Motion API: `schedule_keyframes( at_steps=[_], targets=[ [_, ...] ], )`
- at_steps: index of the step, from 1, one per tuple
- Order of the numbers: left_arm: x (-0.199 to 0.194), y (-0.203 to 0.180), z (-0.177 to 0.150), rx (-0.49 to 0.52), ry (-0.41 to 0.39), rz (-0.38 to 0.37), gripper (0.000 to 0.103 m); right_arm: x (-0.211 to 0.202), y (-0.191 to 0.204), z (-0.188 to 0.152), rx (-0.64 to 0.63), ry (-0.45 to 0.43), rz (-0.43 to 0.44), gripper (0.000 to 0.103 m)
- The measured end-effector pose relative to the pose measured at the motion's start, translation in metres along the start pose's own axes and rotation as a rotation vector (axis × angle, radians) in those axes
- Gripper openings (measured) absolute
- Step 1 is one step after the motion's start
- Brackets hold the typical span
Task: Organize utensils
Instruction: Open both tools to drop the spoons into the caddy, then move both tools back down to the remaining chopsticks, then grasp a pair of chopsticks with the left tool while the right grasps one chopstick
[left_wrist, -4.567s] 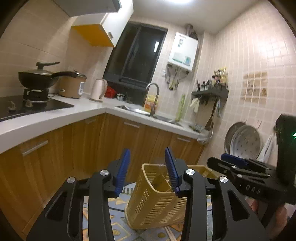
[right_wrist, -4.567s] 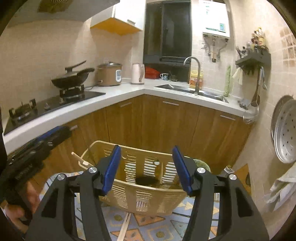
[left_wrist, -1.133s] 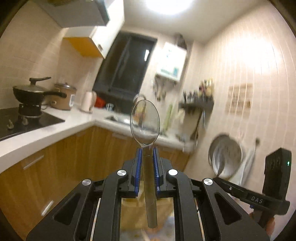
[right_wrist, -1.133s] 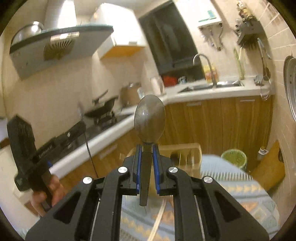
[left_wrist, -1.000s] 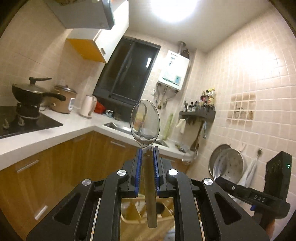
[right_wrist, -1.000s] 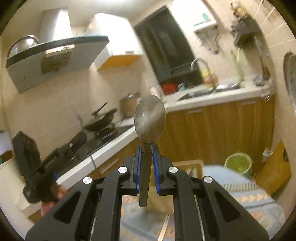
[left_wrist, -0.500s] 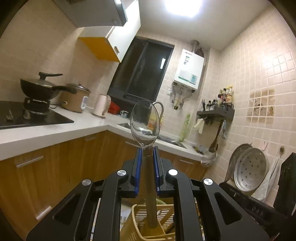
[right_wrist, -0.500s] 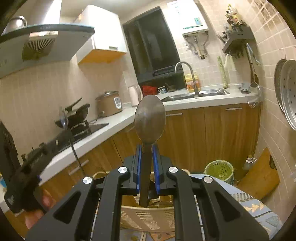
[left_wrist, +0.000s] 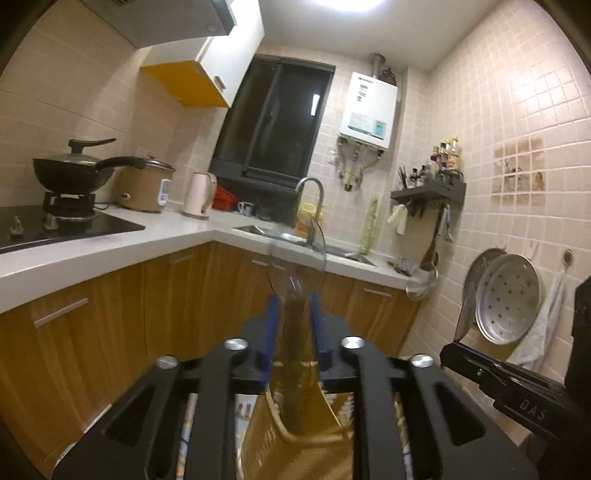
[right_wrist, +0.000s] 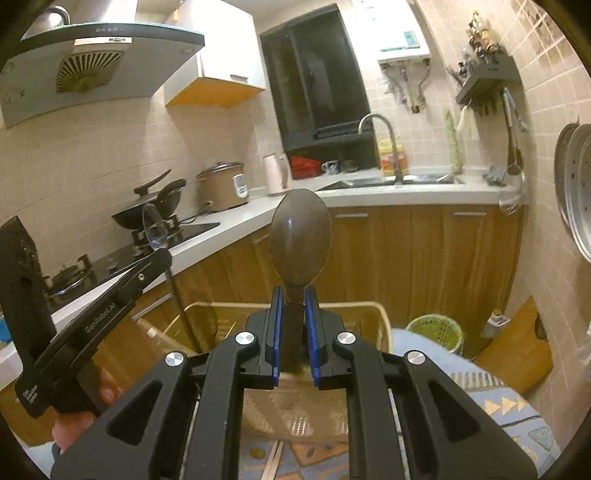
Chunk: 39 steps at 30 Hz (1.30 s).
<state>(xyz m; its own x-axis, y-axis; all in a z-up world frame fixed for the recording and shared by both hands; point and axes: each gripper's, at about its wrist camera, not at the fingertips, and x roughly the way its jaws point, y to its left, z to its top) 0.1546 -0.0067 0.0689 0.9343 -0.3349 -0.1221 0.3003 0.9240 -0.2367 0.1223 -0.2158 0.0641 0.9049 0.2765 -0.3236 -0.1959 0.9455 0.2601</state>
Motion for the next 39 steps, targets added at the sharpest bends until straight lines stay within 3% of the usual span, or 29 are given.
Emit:
schedule_keyframes(
  at_steps=[6, 9, 14, 18, 19, 21, 25, 27, 31, 33, 39],
  targets=[
    [-0.038, 0.004, 0.001, 0.028, -0.008, -0.007, 0.036, -0.033, -0.005, -0.005, -0.004, 0.024, 0.030, 0.030],
    [-0.060, 0.008, 0.007, 0.021, -0.011, -0.021, 0.037, -0.055, -0.013, -0.005, 0.018, 0.027, 0.030, 0.049],
    [-0.098, 0.007, 0.017, 0.006, 0.012, -0.060, 0.038, -0.086, -0.019, -0.005, 0.010, 0.099, -0.044, 0.049],
    [-0.113, -0.001, 0.018, 0.004, 0.095, -0.102, 0.039, -0.094, -0.019, -0.009, 0.007, 0.249, -0.075, 0.049],
    [-0.114, -0.004, 0.016, 0.006, 0.124, -0.107, 0.041, -0.092, -0.019, -0.014, 0.002, 0.321, -0.072, 0.049],
    [-0.107, -0.012, 0.005, 0.015, 0.255, -0.140, 0.044, -0.084, -0.019, -0.025, -0.014, 0.431, -0.061, 0.049],
    [-0.075, -0.016, -0.032, -0.029, 0.589, -0.191, 0.044, -0.063, -0.018, -0.065, -0.081, 0.711, -0.052, 0.049],
    [-0.060, -0.018, -0.047, -0.024, 0.689, -0.195, 0.044, -0.057, -0.021, -0.080, -0.094, 0.787, -0.057, 0.049],
    [-0.029, -0.030, -0.078, 0.057, 0.830, -0.157, 0.044, -0.047, -0.033, -0.099, -0.061, 0.860, -0.056, 0.048],
    [-0.009, -0.036, -0.095, 0.066, 0.903, -0.144, 0.044, -0.038, -0.041, -0.105, -0.032, 0.885, -0.048, 0.037],
    [0.025, -0.044, -0.128, 0.119, 0.997, -0.074, 0.043, -0.021, -0.057, -0.118, 0.040, 0.933, -0.038, 0.033]
  ],
)
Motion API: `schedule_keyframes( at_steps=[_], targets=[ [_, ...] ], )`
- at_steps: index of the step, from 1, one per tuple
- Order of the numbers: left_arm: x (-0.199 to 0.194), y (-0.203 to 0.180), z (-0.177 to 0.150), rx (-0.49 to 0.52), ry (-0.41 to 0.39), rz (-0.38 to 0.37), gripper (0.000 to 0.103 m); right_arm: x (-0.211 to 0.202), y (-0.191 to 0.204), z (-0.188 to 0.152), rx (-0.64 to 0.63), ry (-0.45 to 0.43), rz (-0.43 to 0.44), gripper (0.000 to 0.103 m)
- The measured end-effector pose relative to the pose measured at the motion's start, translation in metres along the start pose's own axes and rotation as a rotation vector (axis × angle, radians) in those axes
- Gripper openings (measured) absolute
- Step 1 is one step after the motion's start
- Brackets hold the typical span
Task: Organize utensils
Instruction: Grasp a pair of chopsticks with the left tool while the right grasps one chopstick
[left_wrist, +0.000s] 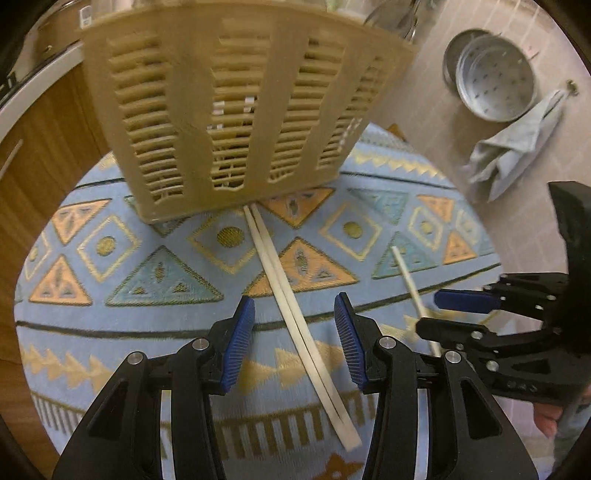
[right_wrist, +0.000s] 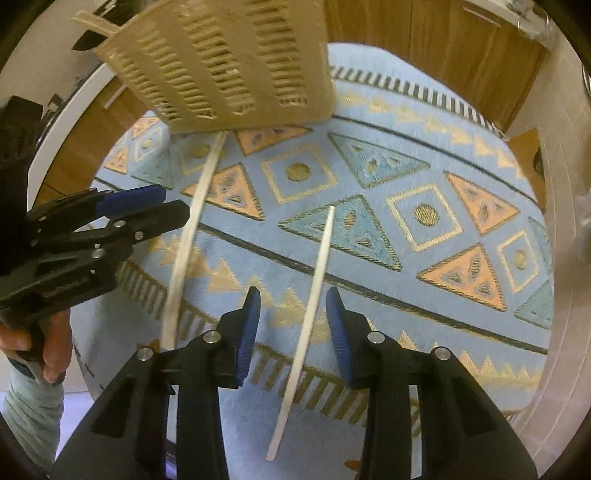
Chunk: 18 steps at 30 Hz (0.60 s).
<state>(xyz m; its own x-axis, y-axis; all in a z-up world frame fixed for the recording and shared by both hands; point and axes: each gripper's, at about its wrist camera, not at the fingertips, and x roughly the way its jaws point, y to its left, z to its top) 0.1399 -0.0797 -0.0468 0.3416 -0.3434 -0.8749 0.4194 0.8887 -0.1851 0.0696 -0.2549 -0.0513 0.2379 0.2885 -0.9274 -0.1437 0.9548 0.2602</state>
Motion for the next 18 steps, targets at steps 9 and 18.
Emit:
schedule_keyframes(
  at_steps=[9, 18],
  targets=[
    [0.016, -0.018, 0.003, 0.079, 0.032, 0.109, 0.043, 0.009, 0.004, -0.002, -0.026, 0.024, -0.037, 0.018],
    [0.030, -0.041, 0.007, 0.203, 0.076, 0.205, 0.021, 0.013, 0.008, -0.004, -0.031, 0.015, -0.066, 0.006]
  ],
)
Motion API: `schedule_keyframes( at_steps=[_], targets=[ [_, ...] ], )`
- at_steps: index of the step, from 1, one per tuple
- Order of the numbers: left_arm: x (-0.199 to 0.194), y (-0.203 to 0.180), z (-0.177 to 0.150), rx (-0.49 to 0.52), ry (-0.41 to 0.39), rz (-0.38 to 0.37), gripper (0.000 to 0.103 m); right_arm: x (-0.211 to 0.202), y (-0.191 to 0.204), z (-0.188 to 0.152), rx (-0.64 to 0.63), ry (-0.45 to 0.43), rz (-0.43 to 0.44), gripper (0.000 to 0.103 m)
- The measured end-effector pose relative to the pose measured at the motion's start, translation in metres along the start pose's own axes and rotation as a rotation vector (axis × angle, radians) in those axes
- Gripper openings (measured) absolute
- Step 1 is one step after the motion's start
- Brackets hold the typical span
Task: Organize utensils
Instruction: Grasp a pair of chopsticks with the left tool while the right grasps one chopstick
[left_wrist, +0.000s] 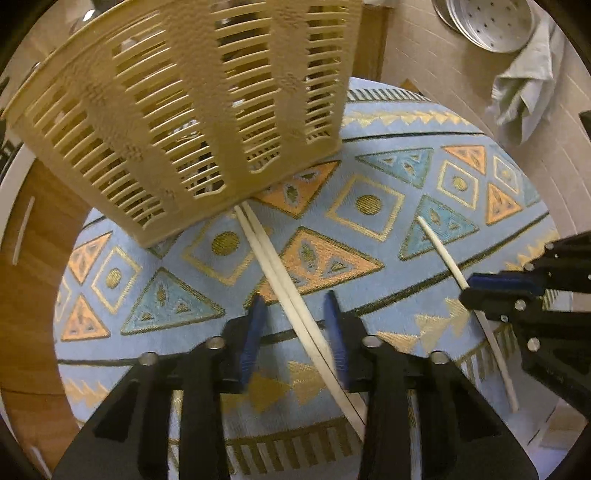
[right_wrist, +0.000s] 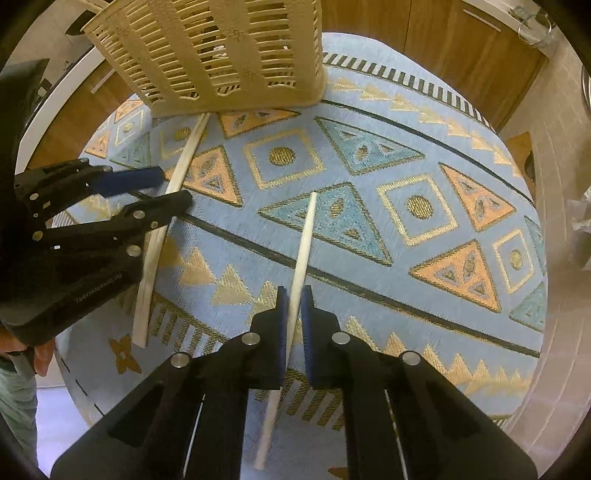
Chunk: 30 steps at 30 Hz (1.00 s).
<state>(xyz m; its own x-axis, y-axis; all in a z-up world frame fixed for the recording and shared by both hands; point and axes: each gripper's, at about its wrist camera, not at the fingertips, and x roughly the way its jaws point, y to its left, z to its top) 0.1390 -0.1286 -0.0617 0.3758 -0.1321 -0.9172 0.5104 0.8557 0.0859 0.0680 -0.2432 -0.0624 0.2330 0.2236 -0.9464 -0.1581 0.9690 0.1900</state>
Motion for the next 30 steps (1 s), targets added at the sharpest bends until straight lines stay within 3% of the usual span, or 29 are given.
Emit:
schedule_keyframes(
  at_steps=[2, 6, 11, 20, 28, 30],
  targets=[
    [0.000, 0.000, 0.001, 0.007, 0.008, 0.007, 0.015, -0.003, -0.002, -0.002, 0.002, -0.001, 0.002, 0.005],
    [-0.005, 0.013, -0.004, -0.025, 0.013, -0.053, 0.010, -0.004, -0.007, -0.003, 0.007, -0.004, 0.010, 0.005],
    [-0.013, 0.033, -0.027, -0.075, 0.014, -0.107, 0.010, -0.008, -0.015, -0.009, 0.026, -0.012, 0.036, 0.005],
    [-0.028, 0.056, -0.066, -0.130, 0.059, -0.114, 0.011, -0.009, -0.027, -0.004, 0.048, 0.002, 0.055, 0.005],
    [-0.022, 0.061, -0.050, -0.126, 0.084, -0.138, 0.014, -0.009, -0.025, -0.003, 0.028, 0.027, 0.043, 0.006],
    [-0.018, 0.058, -0.043, -0.111, 0.096, -0.143, 0.019, -0.007, -0.023, -0.001, 0.025, 0.037, 0.042, 0.006]
  ],
)
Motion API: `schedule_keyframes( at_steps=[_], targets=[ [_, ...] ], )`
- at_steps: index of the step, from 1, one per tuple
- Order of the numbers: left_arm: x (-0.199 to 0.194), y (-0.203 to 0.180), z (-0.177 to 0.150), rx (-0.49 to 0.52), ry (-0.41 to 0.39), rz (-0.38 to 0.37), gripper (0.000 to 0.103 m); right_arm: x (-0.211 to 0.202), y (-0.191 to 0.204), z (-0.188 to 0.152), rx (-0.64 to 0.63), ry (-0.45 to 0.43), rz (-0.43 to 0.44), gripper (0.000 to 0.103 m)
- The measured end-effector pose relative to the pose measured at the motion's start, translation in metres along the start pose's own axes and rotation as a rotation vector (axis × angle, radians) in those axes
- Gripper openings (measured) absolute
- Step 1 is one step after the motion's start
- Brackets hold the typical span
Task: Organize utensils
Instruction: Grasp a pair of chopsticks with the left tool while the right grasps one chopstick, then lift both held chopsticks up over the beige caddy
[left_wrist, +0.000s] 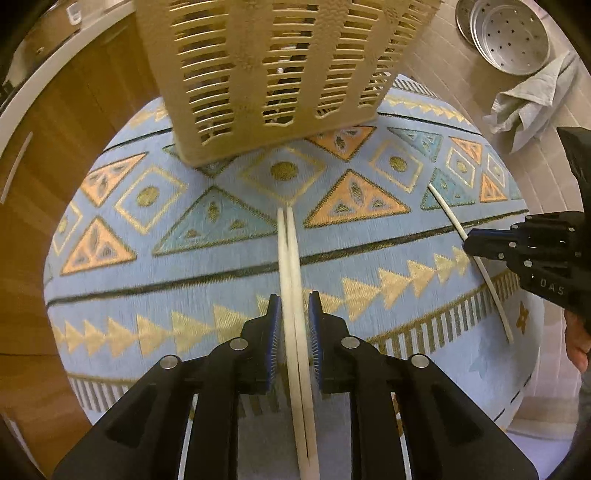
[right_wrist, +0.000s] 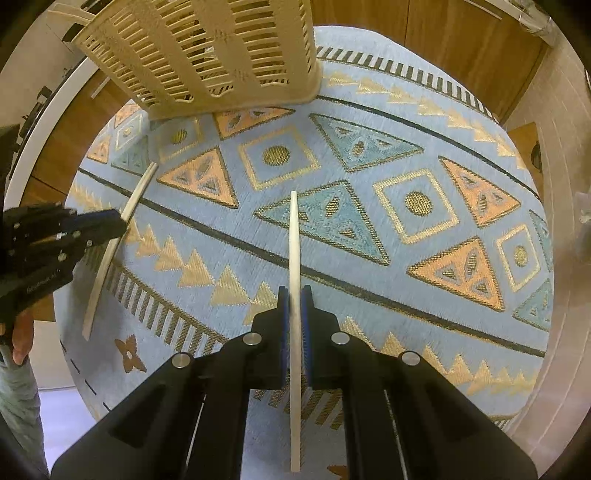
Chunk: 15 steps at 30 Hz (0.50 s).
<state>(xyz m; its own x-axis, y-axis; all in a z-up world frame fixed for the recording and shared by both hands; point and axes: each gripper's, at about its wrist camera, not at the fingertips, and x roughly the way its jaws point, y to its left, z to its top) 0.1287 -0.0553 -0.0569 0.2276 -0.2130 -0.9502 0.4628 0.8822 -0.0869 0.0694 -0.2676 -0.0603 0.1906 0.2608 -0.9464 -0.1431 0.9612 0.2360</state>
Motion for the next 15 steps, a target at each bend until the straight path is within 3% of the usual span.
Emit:
schedule_keyframes(
  at_steps=[2, 7, 8, 10, 15],
  targets=[
    [0.001, -0.004, 0.004, 0.030, 0.021, -0.021, 0.029, 0.001, 0.001, 0.002, -0.011, 0.013, -0.002, 0.006],
    [0.006, -0.021, 0.004, 0.129, 0.055, 0.048, 0.029, 0.004, 0.002, 0.009, -0.009, 0.036, 0.011, 0.006],
    [0.008, -0.026, 0.004, 0.148, 0.058, 0.070, 0.028, 0.005, 0.003, 0.010, -0.011, 0.037, 0.014, 0.006],
    [0.012, -0.033, 0.005, 0.169, 0.058, 0.124, 0.011, 0.006, 0.002, 0.011, -0.011, 0.033, 0.013, 0.005],
    [0.010, -0.036, 0.001, 0.146, 0.019, 0.131, 0.009, 0.004, 0.014, 0.005, -0.059, -0.020, -0.007, 0.004]
  ],
)
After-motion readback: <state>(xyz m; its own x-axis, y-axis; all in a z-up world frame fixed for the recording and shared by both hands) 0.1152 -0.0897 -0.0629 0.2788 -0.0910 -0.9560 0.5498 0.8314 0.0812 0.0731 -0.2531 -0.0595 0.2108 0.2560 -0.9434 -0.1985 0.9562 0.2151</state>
